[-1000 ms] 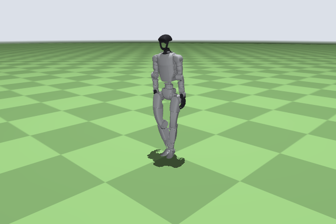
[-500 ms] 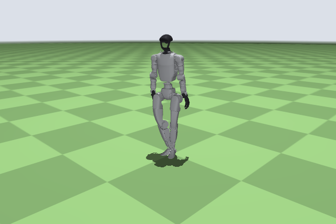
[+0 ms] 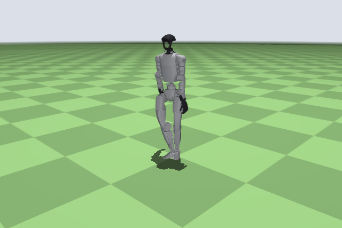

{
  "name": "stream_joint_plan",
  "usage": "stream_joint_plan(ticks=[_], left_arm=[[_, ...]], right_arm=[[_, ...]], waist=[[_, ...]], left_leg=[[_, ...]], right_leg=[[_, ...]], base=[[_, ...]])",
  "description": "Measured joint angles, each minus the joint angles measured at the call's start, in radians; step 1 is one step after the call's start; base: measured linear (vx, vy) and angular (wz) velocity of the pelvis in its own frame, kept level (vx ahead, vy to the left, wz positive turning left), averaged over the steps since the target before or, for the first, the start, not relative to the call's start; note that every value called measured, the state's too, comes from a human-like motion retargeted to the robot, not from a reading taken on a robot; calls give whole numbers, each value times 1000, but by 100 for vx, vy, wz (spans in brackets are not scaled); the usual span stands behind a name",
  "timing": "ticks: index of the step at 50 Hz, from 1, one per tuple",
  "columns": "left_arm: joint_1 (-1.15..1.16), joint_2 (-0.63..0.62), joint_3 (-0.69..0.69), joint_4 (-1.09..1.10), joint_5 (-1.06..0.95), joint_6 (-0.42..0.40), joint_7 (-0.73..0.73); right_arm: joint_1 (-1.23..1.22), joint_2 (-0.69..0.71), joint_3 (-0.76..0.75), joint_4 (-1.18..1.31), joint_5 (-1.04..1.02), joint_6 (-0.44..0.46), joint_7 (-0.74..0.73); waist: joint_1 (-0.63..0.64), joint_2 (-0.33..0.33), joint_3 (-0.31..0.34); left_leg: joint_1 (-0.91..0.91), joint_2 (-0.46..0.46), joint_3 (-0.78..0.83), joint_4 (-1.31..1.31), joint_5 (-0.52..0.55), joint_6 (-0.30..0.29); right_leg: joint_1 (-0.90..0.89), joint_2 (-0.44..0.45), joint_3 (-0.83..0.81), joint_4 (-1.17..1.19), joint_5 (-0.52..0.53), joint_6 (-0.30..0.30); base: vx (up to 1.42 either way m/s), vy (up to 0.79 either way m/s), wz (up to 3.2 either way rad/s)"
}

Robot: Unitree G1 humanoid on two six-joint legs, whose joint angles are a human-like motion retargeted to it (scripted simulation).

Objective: Upper body actions

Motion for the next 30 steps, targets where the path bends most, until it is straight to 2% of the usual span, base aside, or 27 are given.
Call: stream_joint_plan(ticks=[2,3,5,7,8,10,12,15,17,20,23,26,27,28,29,30], left_arm=[[66,22,106,80,-42,74,77],[108,44,144,125,-77,93,74],[180,79,201,204,-135,135,27],[241,116,254,261,-130,192,-88],[278,123,269,261,-129,231,-133],[342,141,295,261,-131,260,-179],[434,163,339,261,-142,227,-185],[497,163,401,261,-183,204,-123],[497,157,412,261,-242,191,-92],[455,141,395,261,-304,160,-112],[360,112,330,261,-304,129,-201],[263,91,221,261,-279,82,-255],[229,86,177,259,-269,66,-257],[195,81,134,252,-260,49,-245],[147,73,89,242,-255,34,-227],[92,62,44,231,-252,19,-207]], right_arm=[[-188,61,59,0,-95,16,36],[-285,92,60,0,-175,-9,78],[-456,154,52,-60,-303,-56,215],[-562,206,44,-250,-346,-108,340],[-615,220,29,-328,-341,-151,351],[-696,241,1,-416,-322,-225,334],[-773,265,3,-483,-273,-312,304],[-850,258,16,-539,-270,-359,328],[-843,262,21,-539,-284,-365,324],[-791,255,26,-513,-293,-376,310],[-639,246,34,-434,-370,-348,295],[-425,219,26,-338,-499,-272,239],[-350,206,10,-292,-539,-235,197],[-284,191,-11,-229,-553,-201,146],[-239,167,-26,-154,-545,-173,104],[-204,137,-39,-75,-526,-149,67]], waist=[[94,-52,22],[136,-51,21],[129,-42,38],[224,-51,97],[265,-66,132],[308,-84,169],[328,-108,172],[338,-123,143],[318,-111,107],[274,-67,50],[203,-58,-5],[153,-58,-47],[120,-44,-56],[71,-27,-63],[30,-2,-53],[-7,26,-35]], left_leg=[[-211,142,46,428,186,-12],[-369,195,-9,630,235,41],[-638,216,-151,977,123,80],[-788,350,-117,1187,64,116],[-834,367,-85,1245,47,143],[-905,373,-49,1317,14,166],[-977,335,-11,1330,8,166],[-1029,253,18,1249,37,96],[-997,239,7,1194,36,68],[-905,260,-23,1131,21,68],[-623,186,-22,861,62,54],[-294,47,-36,391,145,16],[-185,-13,-83,205,115,3],[-86,-76,-154,35,-44,10],[-5,-74,-120,-102,-112,46],[68,-40,-34,-223,-136,97]], right_leg=[[11,-44,77,-88,0,-20],[-9,-28,115,-108,21,-28],[-41,-23,98,-114,47,-37],[-45,-16,152,-110,60,-57],[-42,-35,173,-103,62,-62],[-38,-55,205,-94,62,-68],[-36,-70,259,-97,66,-69],[-42,-91,281,-127,74,-61],[-44,-77,267,-146,77,-56],[-48,-26,230,-167,71,-52],[-37,-22,168,-159,41,-32],[-25,-27,126,-90,-4,2],[-19,-12,97,-52,-7,14],[-18,11,48,-3,17,26],[-34,11,-29,95,120,27],[-59,-1,-120,218,262,23]], base=[[-25,-12,-137],[-25,-24,-72],[-24,-25,25],[-31,-15,-86],[-23,-9,-92],[-3,-7,-41],[14,0,-2],[-2,11,24],[4,8,62],[6,5,80],[17,10,76],[32,11,38],[41,12,115],[34,12,116],[21,15,95],[-11,19,82]])
